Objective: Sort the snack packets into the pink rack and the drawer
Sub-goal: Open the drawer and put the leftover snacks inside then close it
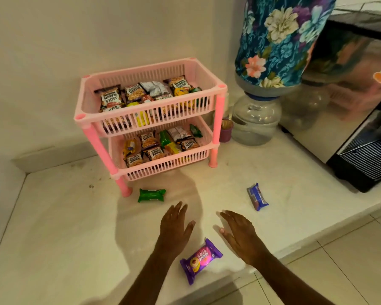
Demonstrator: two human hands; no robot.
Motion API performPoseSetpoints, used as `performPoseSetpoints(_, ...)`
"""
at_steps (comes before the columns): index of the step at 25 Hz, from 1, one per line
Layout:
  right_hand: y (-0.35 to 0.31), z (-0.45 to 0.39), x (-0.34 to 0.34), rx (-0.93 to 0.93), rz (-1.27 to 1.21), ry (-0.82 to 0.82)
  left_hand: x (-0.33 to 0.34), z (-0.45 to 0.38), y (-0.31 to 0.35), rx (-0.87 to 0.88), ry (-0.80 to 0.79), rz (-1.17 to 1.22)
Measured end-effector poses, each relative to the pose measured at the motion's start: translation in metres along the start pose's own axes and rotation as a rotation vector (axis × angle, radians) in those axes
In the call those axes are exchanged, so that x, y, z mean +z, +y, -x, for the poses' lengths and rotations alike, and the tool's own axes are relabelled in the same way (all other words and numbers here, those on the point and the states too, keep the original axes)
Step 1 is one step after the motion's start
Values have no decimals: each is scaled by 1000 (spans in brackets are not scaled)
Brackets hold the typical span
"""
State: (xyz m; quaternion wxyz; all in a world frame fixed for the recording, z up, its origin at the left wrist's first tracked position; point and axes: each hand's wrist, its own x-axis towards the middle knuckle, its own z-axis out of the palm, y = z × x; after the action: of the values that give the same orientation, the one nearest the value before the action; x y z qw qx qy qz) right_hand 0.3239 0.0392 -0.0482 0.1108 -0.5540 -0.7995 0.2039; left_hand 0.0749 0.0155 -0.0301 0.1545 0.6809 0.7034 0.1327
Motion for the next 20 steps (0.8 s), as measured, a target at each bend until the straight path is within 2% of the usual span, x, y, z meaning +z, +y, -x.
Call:
performPoseSetpoints(4, 37, 23, -19, 113, -2, 72, 13, -13, 46, 90, -24, -3)
performPoseSetpoints(9, 96, 67, -54, 257, -52, 180, 48, -32, 134, 231, -60, -37)
performPoseSetpoints(15, 167, 103, -71, 476, -235, 261, 101, -38, 230, 473, -37, -47)
performPoseSetpoints(18, 197, 107, -77, 587, -298, 262, 136, -49, 268, 544, -94, -62)
performPoseSetpoints(20, 209, 105, -79, 661, -422, 280, 158, -56, 282, 527, -166, -103)
